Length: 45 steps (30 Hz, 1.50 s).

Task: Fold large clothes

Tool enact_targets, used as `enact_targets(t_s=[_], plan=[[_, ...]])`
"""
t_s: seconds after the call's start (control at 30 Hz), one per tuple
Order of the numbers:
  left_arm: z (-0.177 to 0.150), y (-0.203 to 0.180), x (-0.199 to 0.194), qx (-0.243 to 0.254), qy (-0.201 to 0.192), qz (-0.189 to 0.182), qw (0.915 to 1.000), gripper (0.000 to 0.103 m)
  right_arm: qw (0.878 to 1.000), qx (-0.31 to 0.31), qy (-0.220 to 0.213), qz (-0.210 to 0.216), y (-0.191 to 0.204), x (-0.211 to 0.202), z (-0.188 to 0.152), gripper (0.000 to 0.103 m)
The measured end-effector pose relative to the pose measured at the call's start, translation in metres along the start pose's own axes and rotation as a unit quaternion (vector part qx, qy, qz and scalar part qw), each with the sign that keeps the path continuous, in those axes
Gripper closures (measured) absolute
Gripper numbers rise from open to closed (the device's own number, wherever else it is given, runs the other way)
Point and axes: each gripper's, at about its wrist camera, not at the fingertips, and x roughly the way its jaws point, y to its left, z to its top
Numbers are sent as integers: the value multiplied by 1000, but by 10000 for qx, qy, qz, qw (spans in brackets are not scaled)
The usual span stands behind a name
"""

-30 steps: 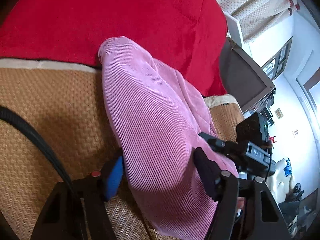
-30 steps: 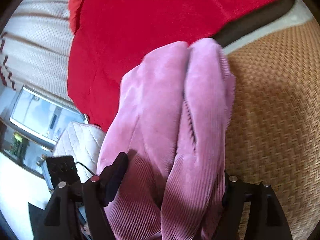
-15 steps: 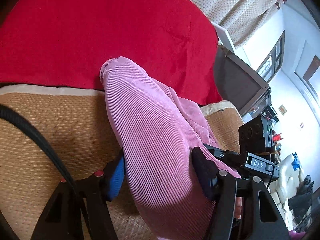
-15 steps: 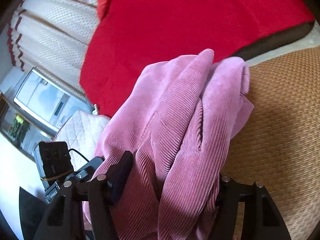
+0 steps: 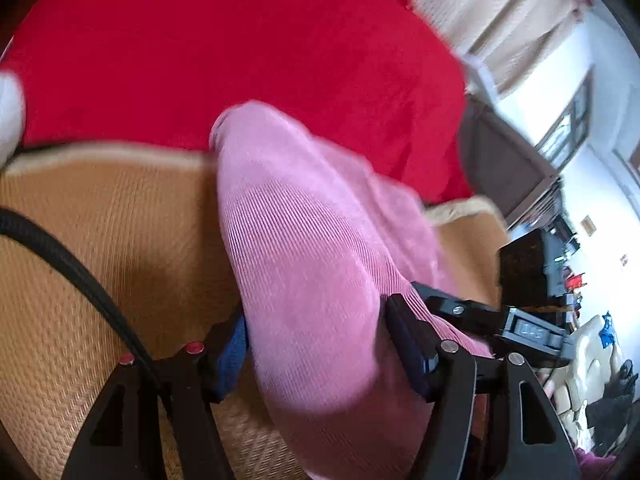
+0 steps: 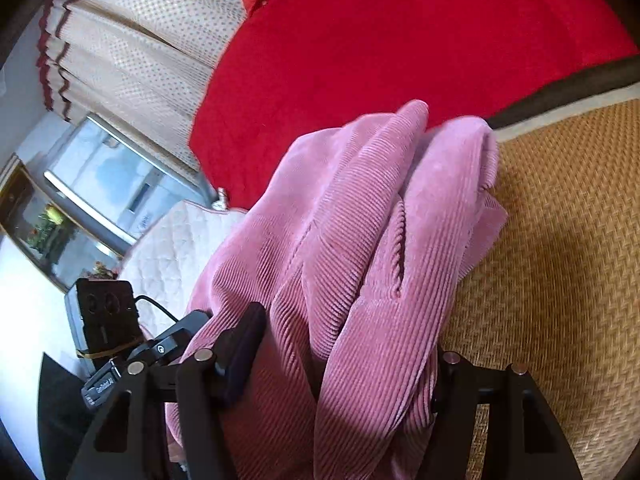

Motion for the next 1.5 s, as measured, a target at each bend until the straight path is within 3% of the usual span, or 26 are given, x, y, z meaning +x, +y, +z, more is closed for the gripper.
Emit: enact_targets(t_s=[0.1, 0.23, 0.4, 0.47, 0.53, 0.6, 0.67, 0.8, 0.87, 0.9, 0.93, 0.97, 1.07, 1.2, 1.5], plan=[[-7, 14, 27, -187, 518, 510, 9972, 31, 9988, 168, 343, -320, -16, 18, -9, 37], [-4, 7, 14, -21, 334, 548, 9979, 31, 9989, 223, 344, -238, -17, 8, -9, 35], [-4, -12, 2, 490, 128, 1051, 9932, 31, 9974, -132, -115, -693, -6, -32, 2, 35], [-3, -20, -2, 605, -7, 1011, 9930, 31, 9931, -334, -442, -1034, 2, -49, 8, 35], [-1, -25, -4, 611, -43, 782, 9950, 30, 9909, -467, -717, -1037, 11, -59, 16, 35], [-2, -30, 6, 647, 84, 742, 9951, 30, 9918, -640, -838, -724, 24, -61, 23, 41], [-4, -34, 18, 672, 161, 793, 9945, 30, 9907, -894, -784, -660, 37, -50, 29, 68], [-11, -45, 31, 986, 90, 968, 9904, 29, 9929, -843, -436, -722, 36, -7, 40, 68], [-17, -48, 39, 1100, 92, 1006, 9888, 29, 9924, -598, -161, -1063, 16, 15, 42, 73], [-20, -48, 44, 1153, 98, 1035, 9879, 29, 9907, -403, 31, -1298, -1, 29, 41, 79], [-22, -48, 51, 1177, 88, 1080, 9871, 29, 9909, -212, 55, -1330, -16, 35, 39, 101], [-23, -50, 53, 1216, 73, 1094, 9865, 29, 9927, -107, 19, -1199, -24, 35, 40, 102], [-23, -56, 57, 1316, 75, 1154, 9845, 29, 9954, 215, 75, -932, -37, 29, 42, 103], [-21, -55, 49, 1156, -54, 1180, 9862, 28, 9953, 75, -111, -955, -39, 21, 37, 102], [-46, -58, 24, 1117, -270, 1719, 9784, 27, 9937, -361, -210, -1041, 5, -4, 13, 96]])
